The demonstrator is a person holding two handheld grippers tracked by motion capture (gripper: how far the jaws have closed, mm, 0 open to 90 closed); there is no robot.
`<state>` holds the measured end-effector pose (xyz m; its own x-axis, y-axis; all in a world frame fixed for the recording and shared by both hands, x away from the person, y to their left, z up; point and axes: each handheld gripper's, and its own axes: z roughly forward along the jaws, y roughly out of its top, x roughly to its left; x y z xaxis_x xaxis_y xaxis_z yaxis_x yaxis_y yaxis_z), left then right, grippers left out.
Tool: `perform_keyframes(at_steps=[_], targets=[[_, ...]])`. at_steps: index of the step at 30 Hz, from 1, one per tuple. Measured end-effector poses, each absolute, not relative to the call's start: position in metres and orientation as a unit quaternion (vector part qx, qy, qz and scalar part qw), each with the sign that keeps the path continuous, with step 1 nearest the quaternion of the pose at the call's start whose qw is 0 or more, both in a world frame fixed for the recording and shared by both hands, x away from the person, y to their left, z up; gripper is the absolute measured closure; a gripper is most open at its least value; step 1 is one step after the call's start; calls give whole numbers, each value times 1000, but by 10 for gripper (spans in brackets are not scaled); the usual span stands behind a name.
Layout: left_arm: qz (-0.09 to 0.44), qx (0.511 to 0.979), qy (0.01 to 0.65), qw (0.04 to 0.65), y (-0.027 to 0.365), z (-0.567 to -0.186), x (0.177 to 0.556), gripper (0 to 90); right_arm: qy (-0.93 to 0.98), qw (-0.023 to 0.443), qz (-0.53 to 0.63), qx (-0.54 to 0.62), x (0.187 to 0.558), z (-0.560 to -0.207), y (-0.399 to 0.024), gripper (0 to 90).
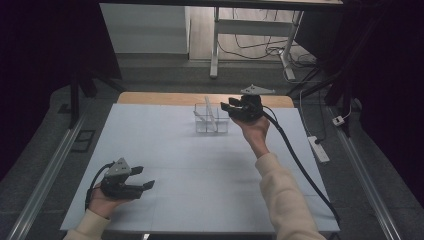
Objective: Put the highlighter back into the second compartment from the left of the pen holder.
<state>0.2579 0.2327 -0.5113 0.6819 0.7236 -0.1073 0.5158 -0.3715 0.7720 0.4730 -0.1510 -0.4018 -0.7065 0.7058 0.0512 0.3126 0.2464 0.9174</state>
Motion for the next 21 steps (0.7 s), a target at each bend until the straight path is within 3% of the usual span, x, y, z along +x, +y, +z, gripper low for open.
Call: perform_keyframes(at_steps=[21], targets=[[124,820,377,411,230,-512,257,294,784,166,499,329,438,-428,-176,528]])
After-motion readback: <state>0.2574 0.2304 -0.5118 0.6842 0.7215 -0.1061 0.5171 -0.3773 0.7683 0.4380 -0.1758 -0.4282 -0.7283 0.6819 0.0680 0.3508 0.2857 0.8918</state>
